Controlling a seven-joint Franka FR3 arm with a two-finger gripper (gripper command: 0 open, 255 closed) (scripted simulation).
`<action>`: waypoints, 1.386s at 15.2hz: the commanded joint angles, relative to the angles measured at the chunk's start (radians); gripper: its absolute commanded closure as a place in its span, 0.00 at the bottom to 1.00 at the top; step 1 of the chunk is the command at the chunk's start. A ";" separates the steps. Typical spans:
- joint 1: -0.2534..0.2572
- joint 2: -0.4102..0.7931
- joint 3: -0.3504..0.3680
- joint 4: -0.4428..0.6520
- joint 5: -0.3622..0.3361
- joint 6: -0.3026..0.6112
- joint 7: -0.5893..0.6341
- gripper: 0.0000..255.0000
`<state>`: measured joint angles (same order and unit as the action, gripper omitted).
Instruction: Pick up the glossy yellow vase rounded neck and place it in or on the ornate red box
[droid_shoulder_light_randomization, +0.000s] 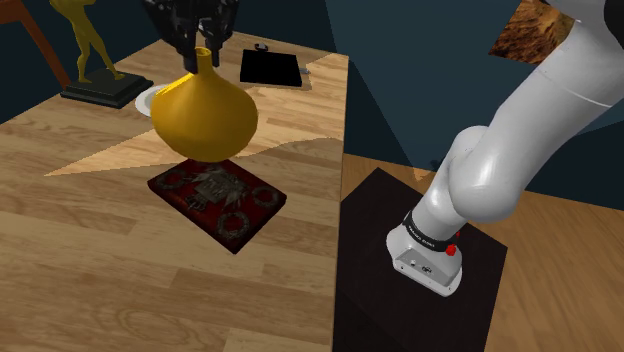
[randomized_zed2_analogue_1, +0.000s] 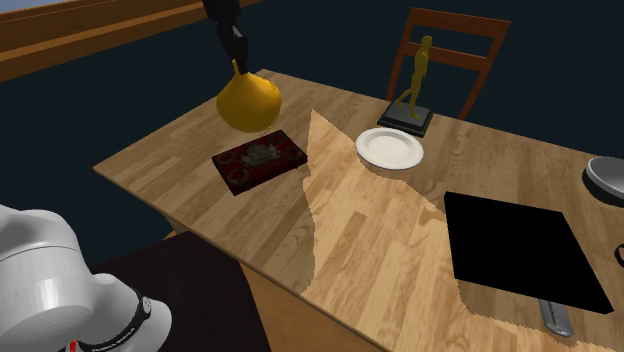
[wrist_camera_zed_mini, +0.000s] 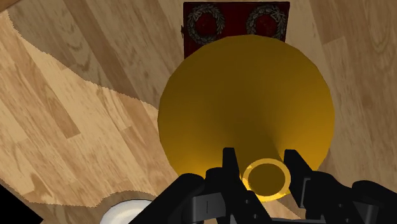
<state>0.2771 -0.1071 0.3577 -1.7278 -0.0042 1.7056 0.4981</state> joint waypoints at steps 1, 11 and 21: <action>0.000 -0.005 -0.001 -0.031 0.002 0.028 -0.001 1.00; 0.001 -0.016 0.000 -0.177 0.005 0.164 0.000 1.00; 0.003 -0.003 0.004 -0.299 0.000 0.297 0.008 1.00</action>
<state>0.2799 -0.1106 0.3614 -2.0165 -0.0034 1.9908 0.5054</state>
